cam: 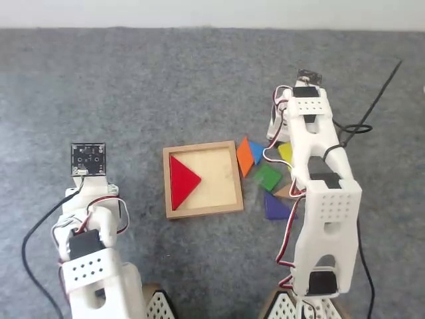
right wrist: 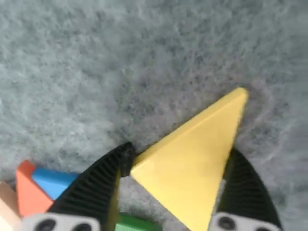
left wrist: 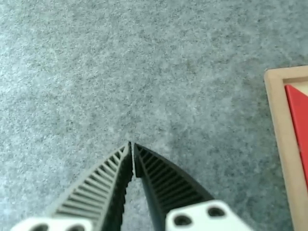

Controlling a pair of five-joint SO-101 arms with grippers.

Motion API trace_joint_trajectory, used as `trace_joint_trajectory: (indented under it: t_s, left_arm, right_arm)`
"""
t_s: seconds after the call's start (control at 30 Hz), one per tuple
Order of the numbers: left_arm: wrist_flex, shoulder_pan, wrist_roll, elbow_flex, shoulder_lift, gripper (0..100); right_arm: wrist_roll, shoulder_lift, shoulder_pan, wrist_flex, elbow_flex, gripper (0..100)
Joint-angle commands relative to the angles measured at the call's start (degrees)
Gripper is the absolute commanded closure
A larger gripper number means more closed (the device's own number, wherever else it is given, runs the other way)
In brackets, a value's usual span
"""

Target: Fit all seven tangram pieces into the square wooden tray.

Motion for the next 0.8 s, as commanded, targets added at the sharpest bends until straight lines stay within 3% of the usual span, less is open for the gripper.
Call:
trace_joint_trajectory:
  t_s: [0.0, 0.3, 0.43, 0.57, 0.77]
  left_arm:
    - [0.4, -0.3, -0.5, -2.8, 0.2, 99]
    - [0.4, -0.3, -0.5, -2.8, 0.2, 99]
    - [0.4, -0.3, -0.5, -2.8, 0.2, 99]
    - [0.4, -0.3, -0.5, -2.8, 0.2, 99]
    - [0.4, -0.3, -0.6, -2.8, 0.2, 99]
  right_arm:
    - [1.8, 0.4, 0.6, 0.5, -1.2, 86.8]
    - [4.8, 0.0, 0.9, 1.0, -1.8, 86.7]
    - [8.4, -0.3, 0.5, 1.5, -3.3, 77.1]
    - [15.1, -2.7, 0.1, 10.6, -9.7, 66.4]
    - [23.7, -7.2, 0.3, 21.9, -11.3, 68.6]
